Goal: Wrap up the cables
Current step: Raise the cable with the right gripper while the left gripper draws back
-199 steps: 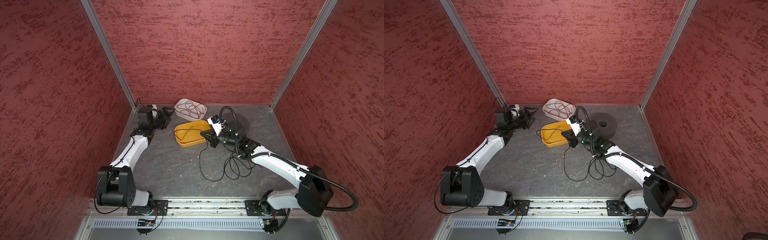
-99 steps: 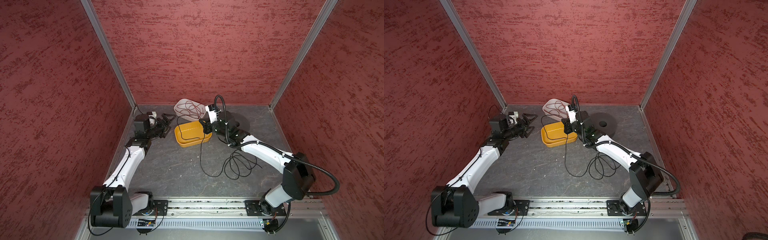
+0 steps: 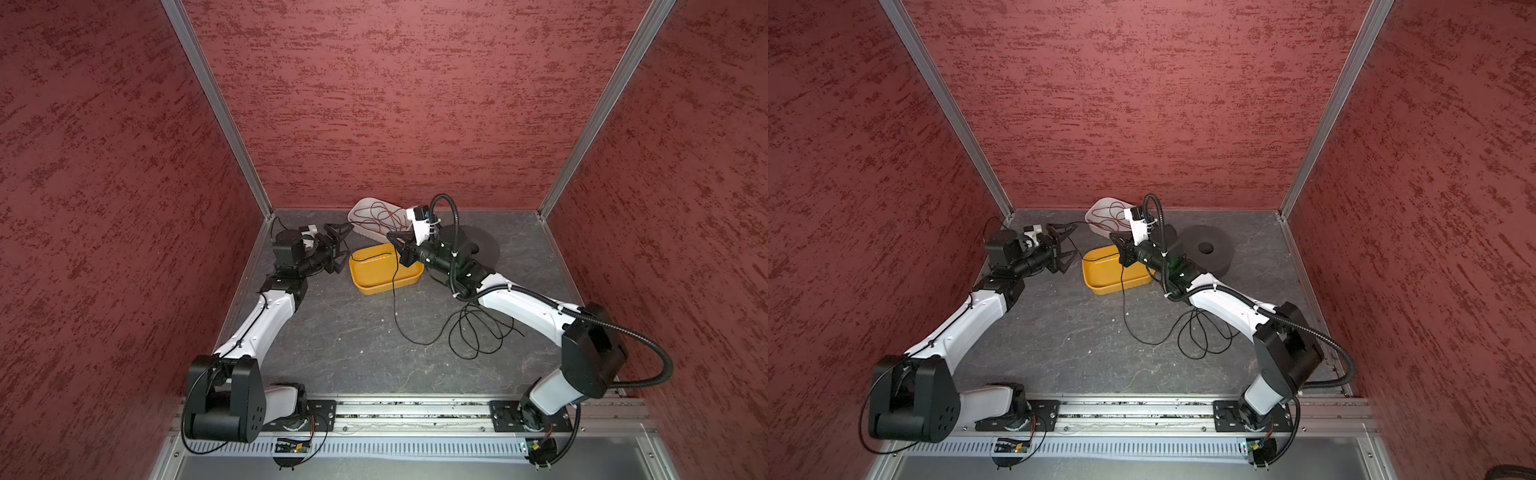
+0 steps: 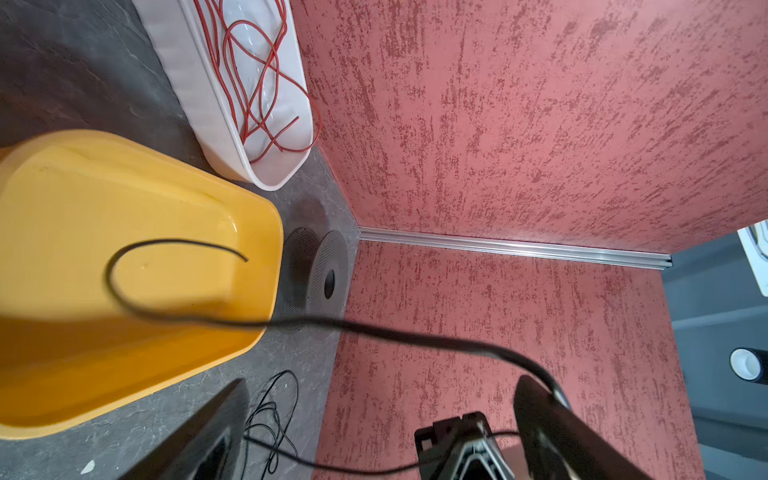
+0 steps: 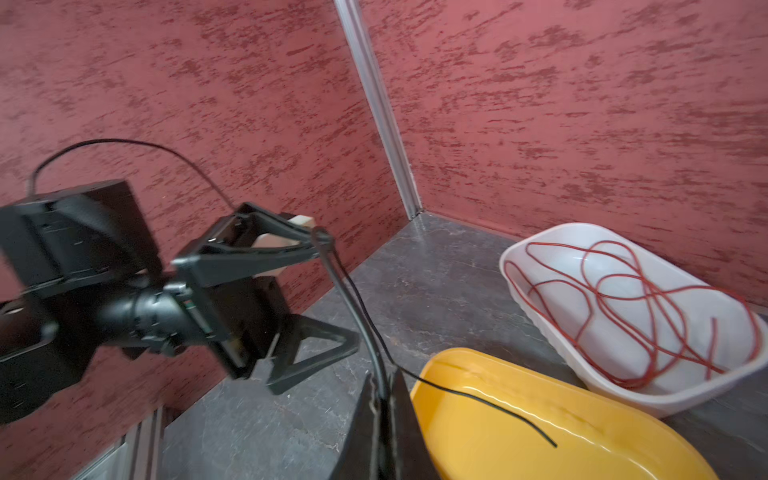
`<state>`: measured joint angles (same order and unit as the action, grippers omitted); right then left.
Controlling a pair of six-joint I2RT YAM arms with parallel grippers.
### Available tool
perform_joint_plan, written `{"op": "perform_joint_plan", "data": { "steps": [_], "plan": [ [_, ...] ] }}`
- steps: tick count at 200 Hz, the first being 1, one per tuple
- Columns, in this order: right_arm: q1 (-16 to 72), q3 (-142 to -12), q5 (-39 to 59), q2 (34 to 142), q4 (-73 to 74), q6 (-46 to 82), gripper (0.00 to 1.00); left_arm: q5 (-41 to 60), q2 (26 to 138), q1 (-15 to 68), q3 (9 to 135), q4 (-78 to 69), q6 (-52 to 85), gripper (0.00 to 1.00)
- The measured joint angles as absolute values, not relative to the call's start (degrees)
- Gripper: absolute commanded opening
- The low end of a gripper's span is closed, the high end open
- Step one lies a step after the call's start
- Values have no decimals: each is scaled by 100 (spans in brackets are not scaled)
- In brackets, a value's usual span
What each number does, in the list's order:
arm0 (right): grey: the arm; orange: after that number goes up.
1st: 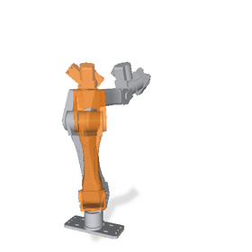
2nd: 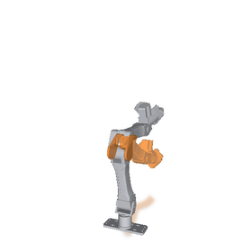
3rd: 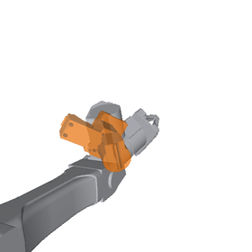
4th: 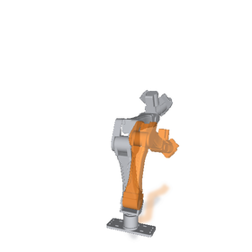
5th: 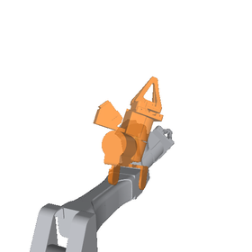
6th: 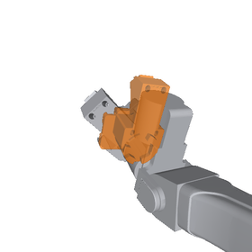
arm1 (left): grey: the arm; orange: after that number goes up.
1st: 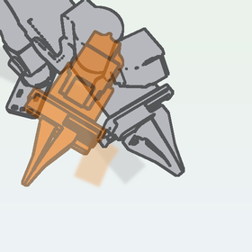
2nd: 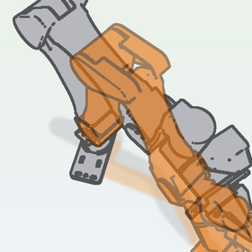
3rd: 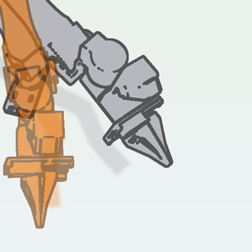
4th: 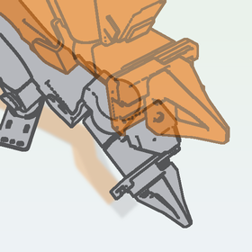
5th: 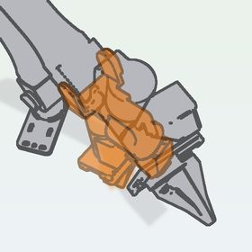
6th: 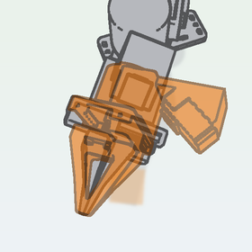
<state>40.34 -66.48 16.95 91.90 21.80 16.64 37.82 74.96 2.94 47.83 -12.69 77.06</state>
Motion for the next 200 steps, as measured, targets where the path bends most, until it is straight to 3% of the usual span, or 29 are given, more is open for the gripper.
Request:
{"op": "perform_joint_plan", "data": {
  "steps": [61,86,111,153,200],
  "plan": [
    [4226,-6200,2475,9212,2593,1492,0,3623,7802,235,4866,-1758,8053,100],
    [4233,-6069,2561,9212,2635,1500,0,3570,7863,150,4853,-1962,8152,91],
    [4233,-5966,2571,9212,2729,1575,0,3568,7881,38,4762,-2128,8237,91],
    [4233,-5789,2016,9212,2585,1699,0,3734,7874,-161,4770,-2021,8088,100],
    [4233,-6316,1297,9218,1916,1850,0,4080,7675,-174,4829,-1474,7714,99]
  ]
}}
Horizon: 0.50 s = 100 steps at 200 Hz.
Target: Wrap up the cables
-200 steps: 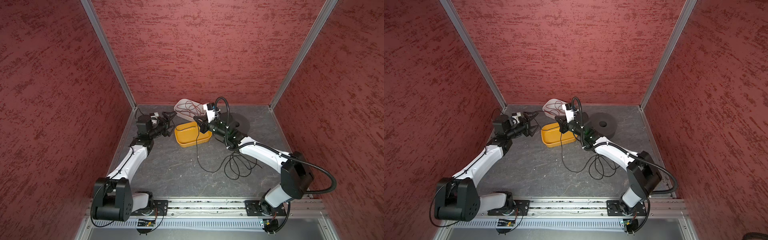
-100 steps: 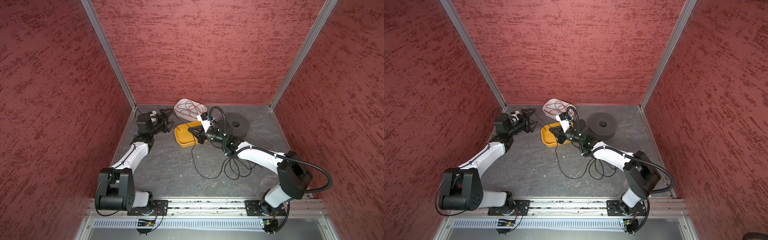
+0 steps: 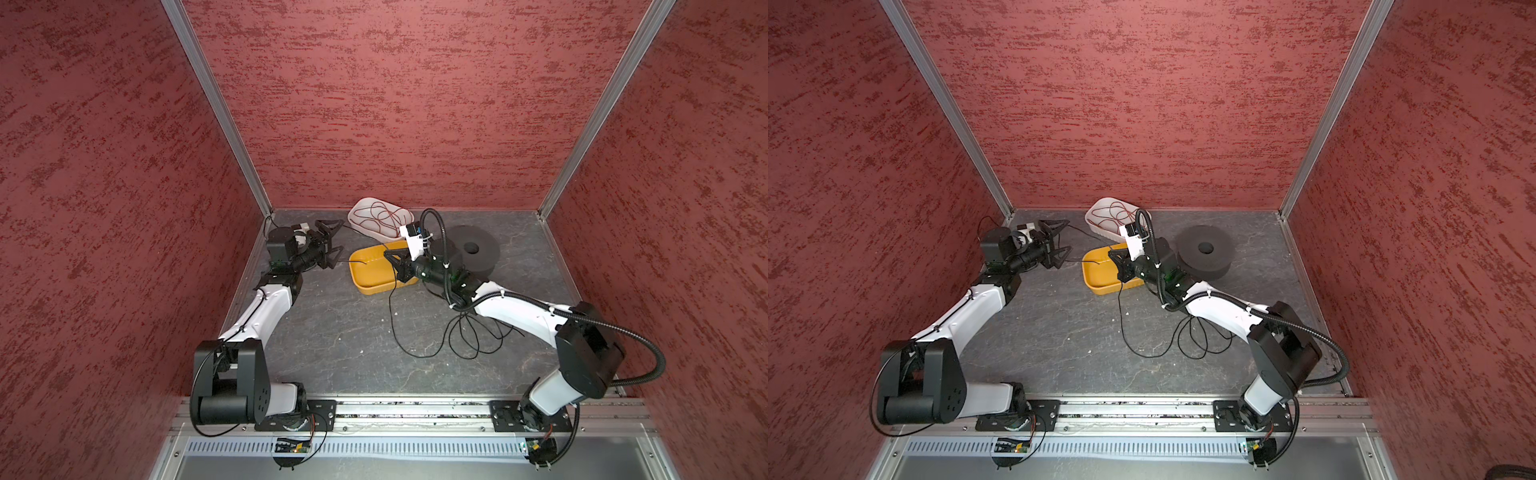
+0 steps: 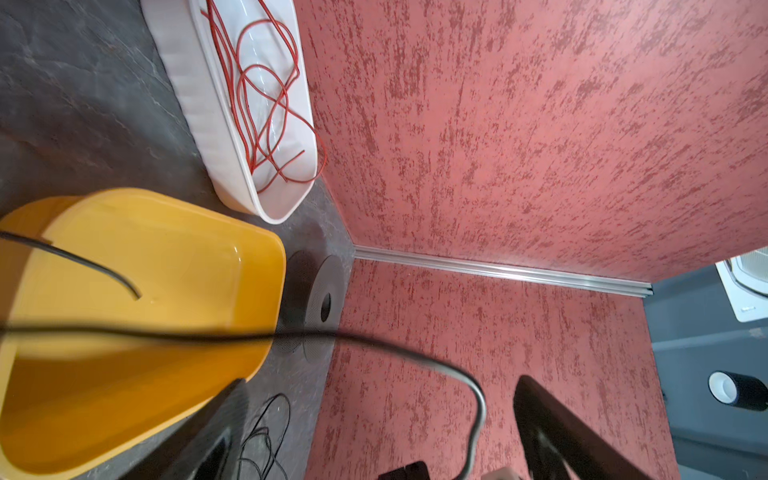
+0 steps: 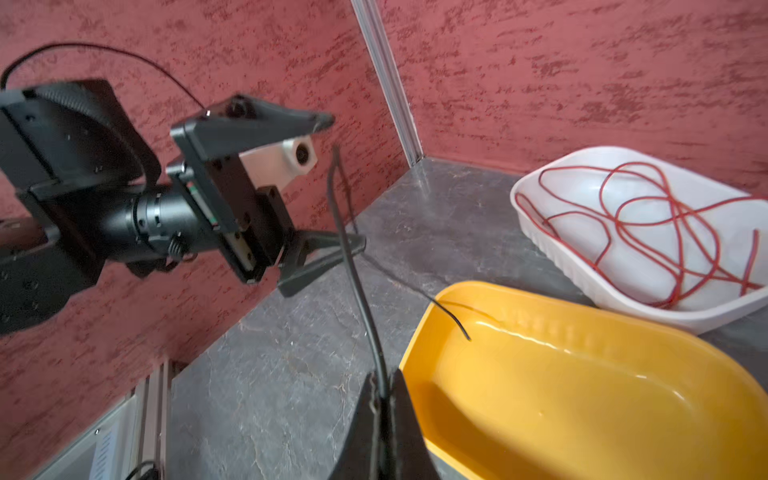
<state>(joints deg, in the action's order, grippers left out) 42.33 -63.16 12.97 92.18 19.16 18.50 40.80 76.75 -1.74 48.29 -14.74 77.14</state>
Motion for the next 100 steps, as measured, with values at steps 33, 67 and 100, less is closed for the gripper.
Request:
{"op": "perform_joint_plan", "data": {
  "steps": [33,67,100],
  "plan": [
    [4233,-6504,1339,9338,1909,1887,0,4163,7380,-169,4563,-1455,7714,99],
    [4246,-6504,1789,9463,1927,1859,0,4171,7481,-139,4471,-1555,7848,99],
    [4353,-6504,2211,9465,1975,1636,0,4165,7773,27,4515,-1863,8049,99]
  ]
}}
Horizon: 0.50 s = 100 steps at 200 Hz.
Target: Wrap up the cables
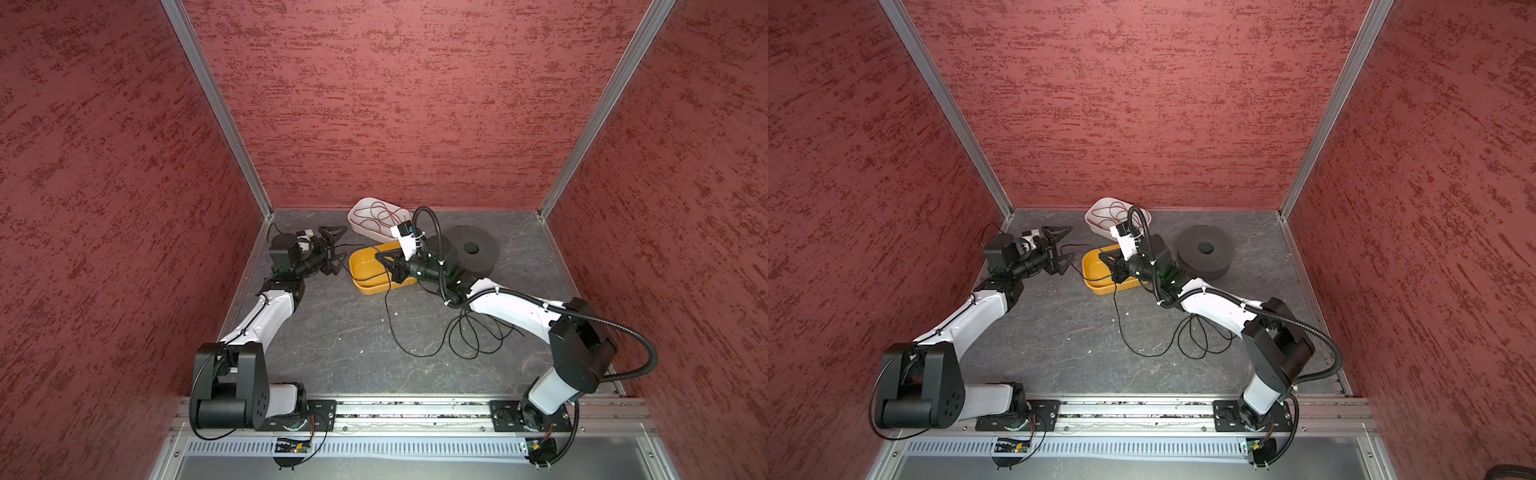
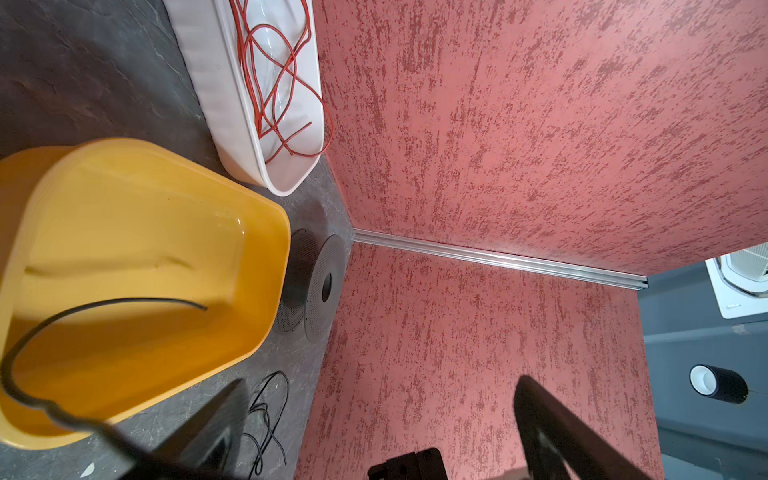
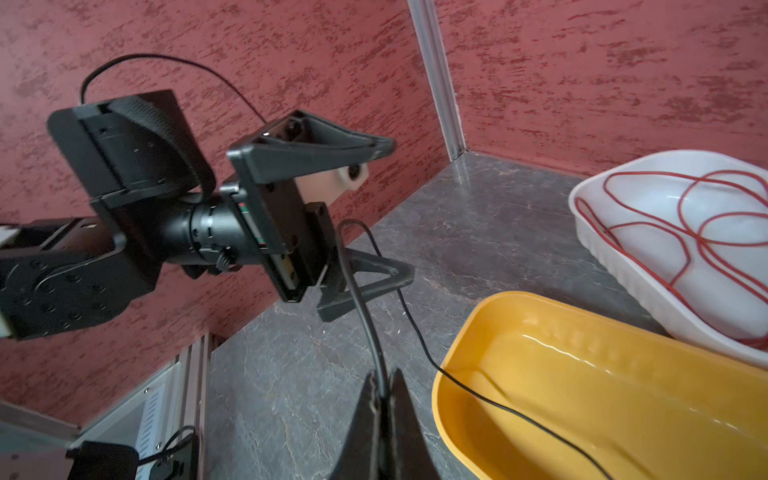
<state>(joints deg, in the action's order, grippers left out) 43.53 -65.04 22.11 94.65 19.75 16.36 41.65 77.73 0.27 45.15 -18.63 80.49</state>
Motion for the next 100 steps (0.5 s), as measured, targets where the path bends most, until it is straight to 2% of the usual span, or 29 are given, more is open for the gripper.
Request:
{"op": "perform_joint_plan", "data": {
  "steps": [17,68,100],
  "plan": [
    [4431,-6504,2486,9463,1979,1463,0,4167,7970,104,4606,-2001,8123,100],
    [4497,-5645,3264,8816,2102,829,0,4086,8254,23,4980,-2049,8027,82],
    [4495,-5535,3326,8486,1959,521,0,4010,8444,-143,5199,-2058,7942,78]
  ]
}}
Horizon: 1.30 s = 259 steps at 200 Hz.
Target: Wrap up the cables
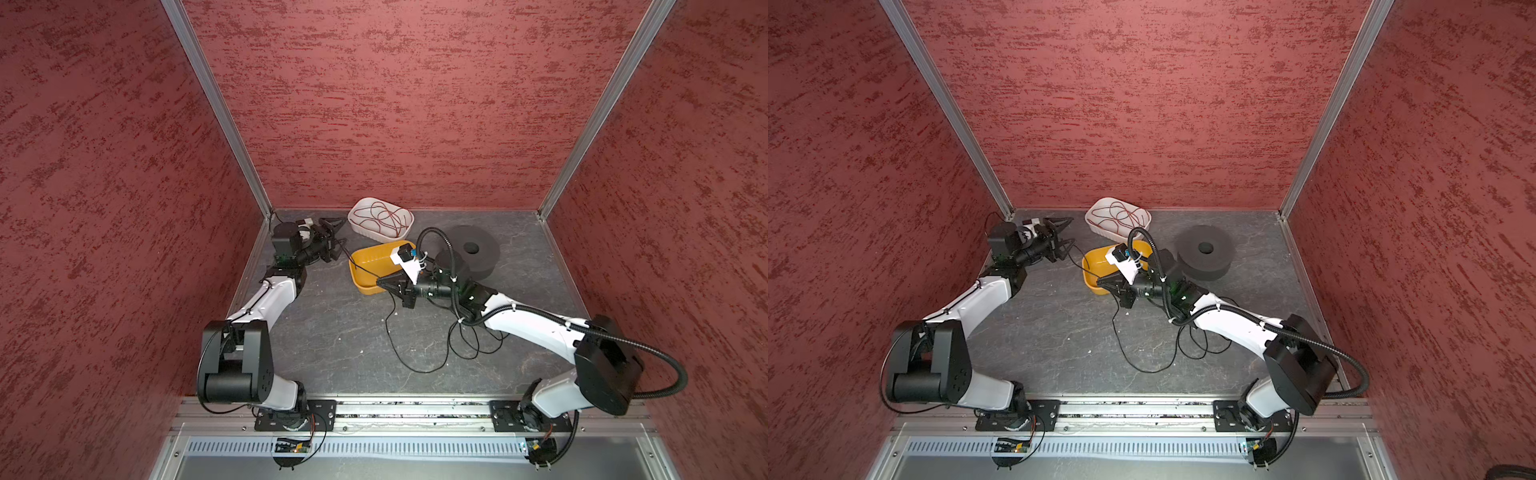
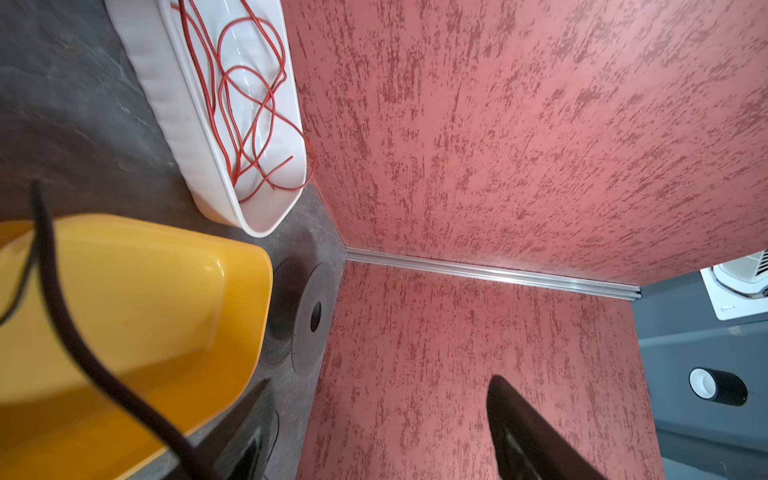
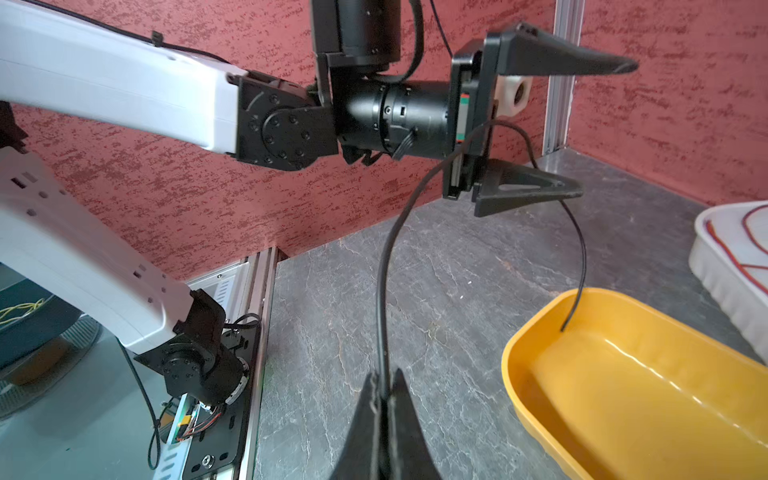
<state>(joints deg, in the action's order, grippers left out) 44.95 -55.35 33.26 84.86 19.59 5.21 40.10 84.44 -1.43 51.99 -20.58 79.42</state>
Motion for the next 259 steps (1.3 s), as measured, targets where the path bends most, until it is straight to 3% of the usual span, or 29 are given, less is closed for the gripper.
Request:
{"op": "perform_joint_plan", "data": {
  "steps": [88,140,156,180,196,214,222,246,259],
  "plan": [
    [4495,-5417,3378,8184,1343,71,0,3946,9135,-582,5474,-2281,8012,58],
    [4495,-5347,3334,8047,1046,-47,0,3927,9330,-633,5607,-2523,8138,33],
    [4495,-5306,3251,7999,943,-86,0,3938,9417,-659,5669,-2598,8162,18],
    [4495,-5273,2939,7983,794,-82,0,3938,9474,-676,5758,-2679,8145,5],
    [4482,-5269,2711,7983,696,-8,12,4016,9474,-681,5843,-2696,8034,0],
    [4412,-5253,2523,7983,617,209,50,4134,9437,-681,5986,-2521,7752,0],
    [4364,-5225,2495,7975,589,279,62,4193,9369,-681,6005,-2392,7603,0],
    [4125,-4954,2300,7745,368,676,80,4283,8949,-679,6023,-1682,6904,0],
    [3992,-4888,2119,7570,49,919,83,4318,8654,-676,6077,-1181,6469,0]
  ]
}}
